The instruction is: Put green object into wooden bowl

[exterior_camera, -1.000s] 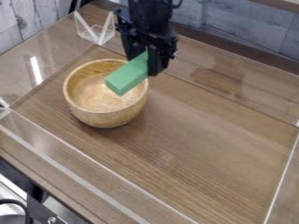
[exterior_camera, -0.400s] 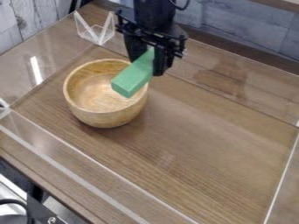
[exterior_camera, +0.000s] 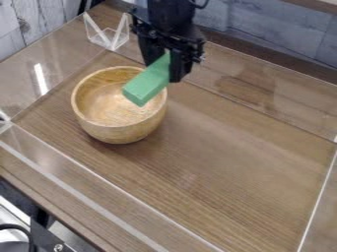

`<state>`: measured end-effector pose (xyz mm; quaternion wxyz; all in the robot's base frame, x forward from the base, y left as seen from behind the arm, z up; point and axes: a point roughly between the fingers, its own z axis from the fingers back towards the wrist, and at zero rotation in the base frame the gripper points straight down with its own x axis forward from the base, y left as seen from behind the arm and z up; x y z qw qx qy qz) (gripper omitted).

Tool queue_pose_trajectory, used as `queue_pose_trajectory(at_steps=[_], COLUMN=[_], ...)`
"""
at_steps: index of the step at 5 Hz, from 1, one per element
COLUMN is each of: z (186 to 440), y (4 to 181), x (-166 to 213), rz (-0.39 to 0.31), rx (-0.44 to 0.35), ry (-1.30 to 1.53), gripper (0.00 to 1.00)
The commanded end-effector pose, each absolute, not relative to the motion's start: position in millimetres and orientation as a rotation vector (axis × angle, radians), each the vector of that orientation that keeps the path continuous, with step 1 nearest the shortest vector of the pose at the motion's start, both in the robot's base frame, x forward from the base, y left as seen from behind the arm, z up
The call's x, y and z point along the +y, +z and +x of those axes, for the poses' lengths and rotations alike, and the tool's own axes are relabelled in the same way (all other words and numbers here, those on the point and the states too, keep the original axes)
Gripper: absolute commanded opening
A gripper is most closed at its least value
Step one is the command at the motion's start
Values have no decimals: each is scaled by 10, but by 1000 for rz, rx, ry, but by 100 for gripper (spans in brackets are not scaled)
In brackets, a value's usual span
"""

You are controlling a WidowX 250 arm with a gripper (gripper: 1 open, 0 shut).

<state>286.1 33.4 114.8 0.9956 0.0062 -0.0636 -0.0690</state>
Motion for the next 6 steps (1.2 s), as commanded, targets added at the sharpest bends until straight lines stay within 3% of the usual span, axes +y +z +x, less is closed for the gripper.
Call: queue_pose_trajectory(at_steps=[1, 5, 6], z=[2947, 3274, 3113], y=[1256, 1296, 1265], x=[409, 470, 621], rz=[19, 31, 41], rx=[-172, -181, -174], ry=[-186, -68, -26], gripper=[0, 0, 0])
